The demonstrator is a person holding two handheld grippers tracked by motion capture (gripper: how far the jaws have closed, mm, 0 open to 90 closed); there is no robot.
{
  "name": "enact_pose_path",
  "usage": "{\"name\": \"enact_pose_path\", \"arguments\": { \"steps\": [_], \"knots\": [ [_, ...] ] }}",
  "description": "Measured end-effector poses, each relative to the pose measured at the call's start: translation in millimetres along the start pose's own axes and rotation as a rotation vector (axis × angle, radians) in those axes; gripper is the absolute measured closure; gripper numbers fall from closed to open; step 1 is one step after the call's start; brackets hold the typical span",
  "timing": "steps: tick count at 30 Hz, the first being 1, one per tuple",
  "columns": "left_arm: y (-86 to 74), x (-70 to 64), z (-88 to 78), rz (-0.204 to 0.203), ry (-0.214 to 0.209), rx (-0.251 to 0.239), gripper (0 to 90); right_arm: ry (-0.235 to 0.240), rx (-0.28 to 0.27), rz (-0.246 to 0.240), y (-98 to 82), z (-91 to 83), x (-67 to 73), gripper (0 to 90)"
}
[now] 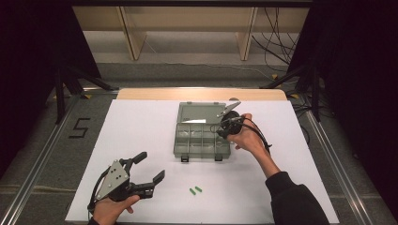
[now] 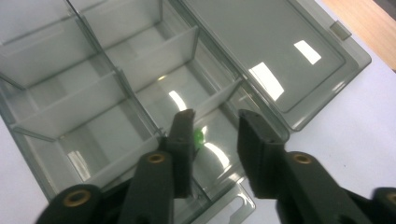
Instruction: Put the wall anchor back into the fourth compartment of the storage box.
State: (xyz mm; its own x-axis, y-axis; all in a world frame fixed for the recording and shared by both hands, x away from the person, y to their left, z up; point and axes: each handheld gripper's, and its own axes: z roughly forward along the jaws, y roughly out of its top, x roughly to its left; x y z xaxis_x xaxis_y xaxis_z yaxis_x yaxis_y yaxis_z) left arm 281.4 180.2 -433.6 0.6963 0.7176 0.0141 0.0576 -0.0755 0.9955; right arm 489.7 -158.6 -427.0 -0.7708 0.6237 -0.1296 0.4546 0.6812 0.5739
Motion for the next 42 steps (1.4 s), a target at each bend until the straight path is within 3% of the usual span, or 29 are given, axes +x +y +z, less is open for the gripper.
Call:
{"name": "enact_pose_path", "arguments": {
  "steps": [3,4,9,19,20,30,35,42],
  "knots": [
    [-0.2,-0.2,-0.1,-0.008,0.002,0.000,16.1,0.004,-0.024,0.030,1.8,-4.4,0.8,47.2],
    [-0.1,0.1,-0.2,-0.002,0.002,0.001,16.2,-0.010,-0.050,0.017,1.9,-3.8,1.3,44.9],
    [0.1,0.0,-0.5,-0.003,0.003,0.002,16.2,0.007,-0.045,0.009,4.9,-11.1,10.1,36.5],
    [0.4,-0.7,-1.4,-0.010,0.006,0.007,16.2,0.019,-0.060,-0.033,10.1,-26.7,32.0,32.6],
    [0.4,-0.3,-1.3,-0.006,0.005,0.007,16.2,0.041,-0.048,-0.042,11.1,-29.5,34.1,32.0],
    [0.4,0.1,-1.1,0.001,0.004,0.003,16.2,0.074,-0.040,-0.134,13.0,-47.0,72.8,27.9],
    [0.4,-0.4,-1.2,-0.007,0.005,0.002,16.2,0.108,-0.015,-0.184,10.9,-48.6,95.8,27.0],
    [0.5,-0.5,-1.4,-0.008,0.006,0.001,16.2,0.153,0.040,-0.242,3.8,-38.0,124.8,27.5]
  ]
}}
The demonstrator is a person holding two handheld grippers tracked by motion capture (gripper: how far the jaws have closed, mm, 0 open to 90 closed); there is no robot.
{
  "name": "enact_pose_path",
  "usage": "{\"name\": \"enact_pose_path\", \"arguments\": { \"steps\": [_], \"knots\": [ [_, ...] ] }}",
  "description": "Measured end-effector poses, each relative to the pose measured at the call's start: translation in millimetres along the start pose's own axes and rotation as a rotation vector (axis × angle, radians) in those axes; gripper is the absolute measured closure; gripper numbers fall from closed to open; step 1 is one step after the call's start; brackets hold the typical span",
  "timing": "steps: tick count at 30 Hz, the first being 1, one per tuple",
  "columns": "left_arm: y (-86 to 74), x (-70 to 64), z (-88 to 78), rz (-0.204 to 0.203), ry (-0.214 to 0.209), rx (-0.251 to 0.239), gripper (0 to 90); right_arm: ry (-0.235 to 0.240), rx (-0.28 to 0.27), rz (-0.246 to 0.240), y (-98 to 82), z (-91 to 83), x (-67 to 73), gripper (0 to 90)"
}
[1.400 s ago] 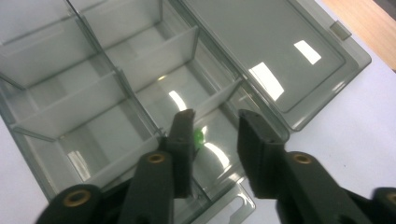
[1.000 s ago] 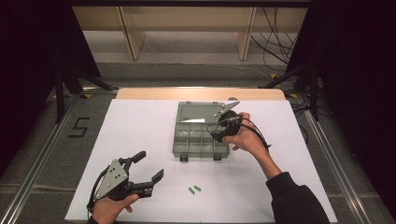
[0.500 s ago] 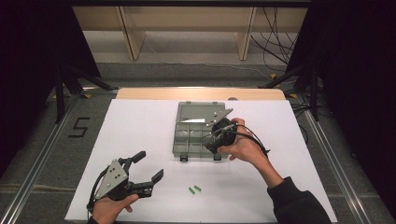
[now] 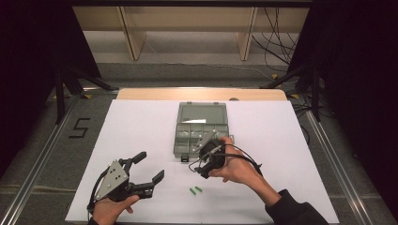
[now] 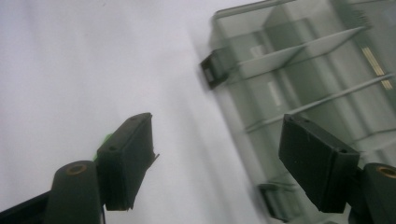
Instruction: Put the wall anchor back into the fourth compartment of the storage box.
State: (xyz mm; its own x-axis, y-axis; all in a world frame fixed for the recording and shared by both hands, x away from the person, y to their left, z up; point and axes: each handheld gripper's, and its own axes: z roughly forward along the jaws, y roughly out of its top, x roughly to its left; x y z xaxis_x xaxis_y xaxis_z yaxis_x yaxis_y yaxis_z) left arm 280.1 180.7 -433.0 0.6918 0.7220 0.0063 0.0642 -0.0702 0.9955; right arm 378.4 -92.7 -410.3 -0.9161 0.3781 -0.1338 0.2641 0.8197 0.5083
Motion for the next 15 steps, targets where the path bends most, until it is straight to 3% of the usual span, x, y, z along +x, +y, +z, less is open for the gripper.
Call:
{"name": "enact_pose_path", "arguments": {
  "steps": [3,15],
  "knots": [
    [0.0,0.0,0.0,0.000,0.000,0.000,16.2,0.040,0.043,-0.020,-1.6,7.0,9.5,28.7],
    [0.0,0.1,0.2,0.002,-0.001,0.000,16.2,0.077,0.106,-0.044,-8.7,20.7,25.5,32.0]
  ]
}}
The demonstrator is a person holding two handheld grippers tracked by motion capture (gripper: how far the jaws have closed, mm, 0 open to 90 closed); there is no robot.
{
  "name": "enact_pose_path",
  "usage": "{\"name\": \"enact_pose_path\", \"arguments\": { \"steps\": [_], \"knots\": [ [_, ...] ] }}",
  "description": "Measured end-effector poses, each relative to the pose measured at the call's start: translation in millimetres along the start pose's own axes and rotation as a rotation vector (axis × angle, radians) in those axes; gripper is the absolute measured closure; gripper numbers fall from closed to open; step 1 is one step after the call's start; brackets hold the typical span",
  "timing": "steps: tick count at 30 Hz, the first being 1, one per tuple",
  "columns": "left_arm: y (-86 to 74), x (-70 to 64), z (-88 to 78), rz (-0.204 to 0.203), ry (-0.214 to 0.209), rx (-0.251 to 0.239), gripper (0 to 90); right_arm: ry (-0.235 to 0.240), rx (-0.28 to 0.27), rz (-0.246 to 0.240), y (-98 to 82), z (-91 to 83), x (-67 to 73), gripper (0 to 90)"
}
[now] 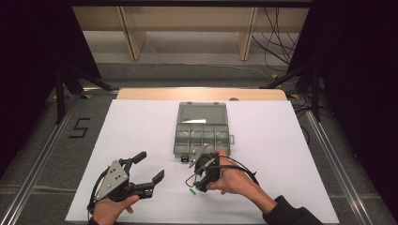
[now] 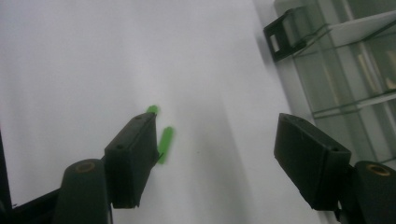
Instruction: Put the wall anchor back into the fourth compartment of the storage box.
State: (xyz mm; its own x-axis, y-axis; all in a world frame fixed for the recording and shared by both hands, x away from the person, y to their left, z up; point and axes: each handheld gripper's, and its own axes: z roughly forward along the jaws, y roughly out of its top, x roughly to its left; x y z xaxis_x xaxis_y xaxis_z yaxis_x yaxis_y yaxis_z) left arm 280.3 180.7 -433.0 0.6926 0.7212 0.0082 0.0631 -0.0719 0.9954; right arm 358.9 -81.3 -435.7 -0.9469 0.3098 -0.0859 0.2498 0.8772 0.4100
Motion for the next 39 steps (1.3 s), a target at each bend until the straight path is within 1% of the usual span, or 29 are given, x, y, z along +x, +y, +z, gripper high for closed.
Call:
{"name": "enact_pose_path", "arguments": {
  "steps": [4,5,7,9,14,16,18,22,24,25,26,28,31,32,33,34,36,37,38,39],
  "knots": [
    [0.1,-0.1,0.0,-0.001,0.000,-0.001,16.1,0.034,0.038,-0.016,-0.6,6.1,4.3,34.9],
    [0.1,-0.1,0.0,-0.002,0.000,-0.002,16.2,0.042,0.038,-0.022,-0.9,7.7,5.1,35.8],
    [0.1,-0.1,-0.1,-0.002,0.001,0.000,16.2,0.041,0.049,-0.024,-0.6,9.9,7.0,37.9],
    [0.1,0.0,0.0,0.000,0.000,-0.001,16.2,0.054,0.050,-0.026,-0.8,11.3,7.6,41.2],
    [0.2,-0.1,0.1,0.002,-0.001,-0.001,16.2,0.070,0.076,-0.025,-2.2,17.6,8.8,49.4],
    [0.2,-0.1,0.1,0.002,-0.001,-0.001,16.2,0.079,0.076,-0.025,-2.1,19.2,9.5,53.5],
    [0.1,0.0,0.1,0.001,-0.001,-0.001,16.2,0.091,0.074,-0.038,-1.9,19.9,10.6,58.6],
    [0.2,-0.2,0.2,0.002,-0.001,-0.002,16.2,0.094,0.097,-0.045,-1.0,23.1,14.6,65.6],
    [0.2,-0.3,0.2,0.002,-0.002,-0.001,16.2,0.098,0.110,-0.058,-0.8,25.0,14.6,69.2],
    [0.2,-0.3,0.3,0.003,-0.002,-0.001,16.2,0.097,0.117,-0.043,-0.8,26.1,15.6,71.1],
    [0.2,-0.3,0.3,0.002,-0.002,0.000,16.2,0.088,0.124,-0.086,-0.7,26.1,12.7,72.6],
    [0.0,-0.2,0.3,0.003,-0.001,0.001,16.2,0.100,0.124,-0.092,-0.6,26.1,12.8,76.2],
    [-0.1,-0.2,0.3,0.004,-0.002,0.001,16.2,0.111,0.130,-0.088,-0.1,26.2,12.0,81.4],
    [-0.1,-0.3,0.3,0.004,-0.002,0.002,16.2,0.125,0.123,-0.057,0.2,26.6,13.1,83.1],
    [-0.1,-0.4,0.3,0.004,-0.002,0.002,16.2,0.134,0.129,-0.045,0.0,26.4,13.0,83.9],
    [0.0,-0.3,0.3,0.004,-0.002,0.002,16.2,0.136,0.130,-0.048,0.1,26.4,12.6,84.0],
    [-0.1,-0.2,0.4,0.004,-0.002,0.002,16.2,0.133,0.127,-0.057,0.2,26.5,13.1,84.0],
    [-0.1,-0.2,0.5,0.004,-0.001,0.001,16.2,0.124,0.127,-0.067,0.7,26.6,13.0,84.1],
    [-0.1,-0.1,0.4,0.005,-0.002,0.001,16.2,0.112,0.137,-0.100,0.7,26.3,11.2,84.1],
    [0.0,-0.2,0.3,0.003,-0.002,0.000,16.2,0.112,0.139,-0.107,0.9,26.2,10.7,84.1]
  ]
}}
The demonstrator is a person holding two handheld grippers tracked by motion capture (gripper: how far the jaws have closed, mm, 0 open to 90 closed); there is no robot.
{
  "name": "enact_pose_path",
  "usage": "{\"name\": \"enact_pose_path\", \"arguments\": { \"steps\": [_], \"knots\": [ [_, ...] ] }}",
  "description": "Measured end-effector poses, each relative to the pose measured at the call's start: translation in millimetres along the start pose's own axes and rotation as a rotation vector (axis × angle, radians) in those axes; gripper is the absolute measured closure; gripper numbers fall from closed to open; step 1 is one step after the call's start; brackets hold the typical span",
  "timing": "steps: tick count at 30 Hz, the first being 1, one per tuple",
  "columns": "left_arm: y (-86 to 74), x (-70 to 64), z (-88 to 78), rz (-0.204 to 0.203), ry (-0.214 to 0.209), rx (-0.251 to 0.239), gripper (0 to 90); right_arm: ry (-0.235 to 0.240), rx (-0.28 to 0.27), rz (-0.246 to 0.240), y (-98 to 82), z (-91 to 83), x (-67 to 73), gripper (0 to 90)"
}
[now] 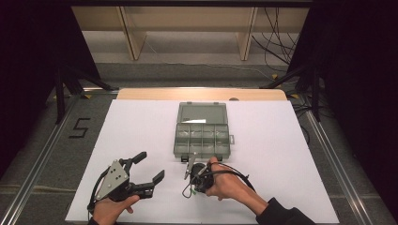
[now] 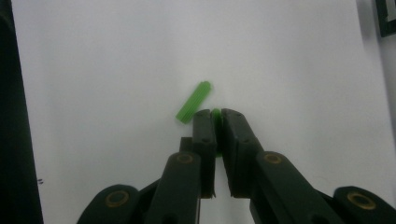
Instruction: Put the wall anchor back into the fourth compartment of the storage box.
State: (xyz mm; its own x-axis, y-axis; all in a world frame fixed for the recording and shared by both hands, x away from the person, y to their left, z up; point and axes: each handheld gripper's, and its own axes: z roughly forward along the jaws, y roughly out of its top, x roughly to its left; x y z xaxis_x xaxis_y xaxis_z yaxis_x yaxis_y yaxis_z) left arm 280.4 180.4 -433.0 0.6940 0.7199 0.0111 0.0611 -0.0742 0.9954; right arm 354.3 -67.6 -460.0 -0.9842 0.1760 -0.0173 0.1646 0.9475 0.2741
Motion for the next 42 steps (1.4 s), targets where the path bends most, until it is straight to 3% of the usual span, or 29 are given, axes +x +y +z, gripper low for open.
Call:
{"name": "enact_pose_path", "arguments": {
  "steps": [2,4,14,19,30,42],
  "knots": [
    [0.2,0.1,0.0,-0.001,0.000,-0.002,16.2,0.015,-0.013,0.041,0.0,-1.6,1.5,84.1],
    [0.2,0.2,-0.1,-0.001,0.000,-0.002,16.2,0.005,-0.039,0.039,-0.6,-7.2,-1.9,84.1],
    [0.0,0.3,0.4,0.006,-0.001,0.000,16.2,-0.075,-0.128,0.091,-9.6,-49.5,-28.8,84.1],
    [0.0,0.0,0.2,-0.001,0.000,0.000,16.2,-0.106,-0.178,0.128,-15.8,-61.2,-39.6,84.1],
    [0.1,-0.1,0.2,-0.001,0.000,-0.001,16.2,-0.156,-0.220,0.156,-28.3,-76.6,-58.0,84.1],
    [0.0,-0.2,0.5,-0.001,0.000,0.001,16.2,-0.224,-0.268,0.221,-44.2,-87.7,-82.0,84.0]
  ]
}}
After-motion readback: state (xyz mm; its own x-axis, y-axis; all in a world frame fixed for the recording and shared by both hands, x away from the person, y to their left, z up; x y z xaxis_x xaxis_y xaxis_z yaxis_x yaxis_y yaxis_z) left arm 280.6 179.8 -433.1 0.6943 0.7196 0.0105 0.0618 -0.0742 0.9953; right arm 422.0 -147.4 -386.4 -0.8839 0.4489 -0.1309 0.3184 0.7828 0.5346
